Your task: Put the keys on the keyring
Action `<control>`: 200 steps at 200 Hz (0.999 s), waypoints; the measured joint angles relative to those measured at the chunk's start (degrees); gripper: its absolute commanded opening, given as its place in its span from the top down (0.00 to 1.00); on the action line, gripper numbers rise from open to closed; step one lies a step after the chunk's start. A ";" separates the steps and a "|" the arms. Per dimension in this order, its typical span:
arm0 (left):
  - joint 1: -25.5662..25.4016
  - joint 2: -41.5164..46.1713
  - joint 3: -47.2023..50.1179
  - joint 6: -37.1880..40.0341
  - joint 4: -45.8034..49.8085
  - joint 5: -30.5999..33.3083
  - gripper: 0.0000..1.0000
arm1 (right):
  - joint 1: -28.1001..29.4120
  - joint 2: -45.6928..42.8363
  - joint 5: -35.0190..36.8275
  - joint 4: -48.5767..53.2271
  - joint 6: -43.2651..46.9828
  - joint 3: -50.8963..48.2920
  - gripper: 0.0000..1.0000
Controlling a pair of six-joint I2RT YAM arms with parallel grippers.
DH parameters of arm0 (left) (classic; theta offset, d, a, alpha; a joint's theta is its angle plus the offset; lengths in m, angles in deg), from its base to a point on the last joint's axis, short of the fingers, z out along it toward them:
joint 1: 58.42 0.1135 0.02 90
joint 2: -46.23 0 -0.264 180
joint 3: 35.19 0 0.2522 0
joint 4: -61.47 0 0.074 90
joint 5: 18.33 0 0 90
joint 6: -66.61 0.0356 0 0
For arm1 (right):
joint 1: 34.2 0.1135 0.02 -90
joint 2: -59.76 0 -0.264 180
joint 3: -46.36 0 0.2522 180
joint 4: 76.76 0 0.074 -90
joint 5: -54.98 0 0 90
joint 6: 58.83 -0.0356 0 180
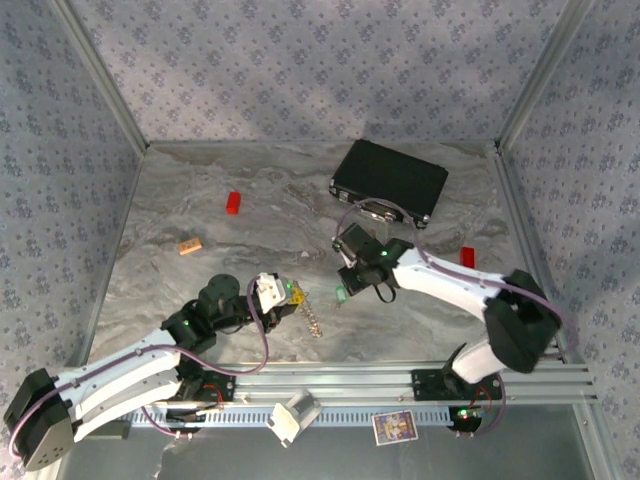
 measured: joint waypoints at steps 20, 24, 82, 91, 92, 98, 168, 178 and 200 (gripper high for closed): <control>0.00 -0.72 -0.02 -0.98 -0.04 0.63 1.00 | 0.00 -6.75 -1.27 -4.04 4.33 -3.58 1.00; 0.00 -0.85 -0.02 -1.27 -0.04 0.90 1.00 | 0.00 -8.11 -1.57 -4.81 5.44 -4.42 1.00; 0.00 -3.02 -1.53 -5.64 0.87 2.75 1.00 | 1.22 -21.00 -10.10 -13.11 20.09 -13.27 1.00; 0.00 -3.06 -1.62 -6.05 0.87 2.75 1.00 | 1.27 -22.05 -11.96 -13.88 21.99 -13.55 1.00; 0.00 -3.06 -1.62 -6.03 0.87 2.75 1.00 | 1.27 -22.12 -12.09 -13.94 22.12 -13.57 1.00; 0.00 -3.06 -1.62 -6.21 0.87 2.73 1.00 | 1.31 -22.71 -13.42 -14.40 23.19 -13.68 1.00; 0.00 -3.06 -1.90 -6.16 0.81 2.29 1.00 | 2.47 -24.37 -24.33 -17.44 27.65 -13.90 1.00; 0.00 -3.08 -2.03 -6.08 0.76 1.99 1.00 | 2.71 -24.35 -25.24 -17.53 27.76 -13.90 1.00; 0.00 -3.41 -2.34 -5.29 0.76 1.40 1.00 | 3.26 -23.74 -27.23 -18.16 28.30 -13.88 1.00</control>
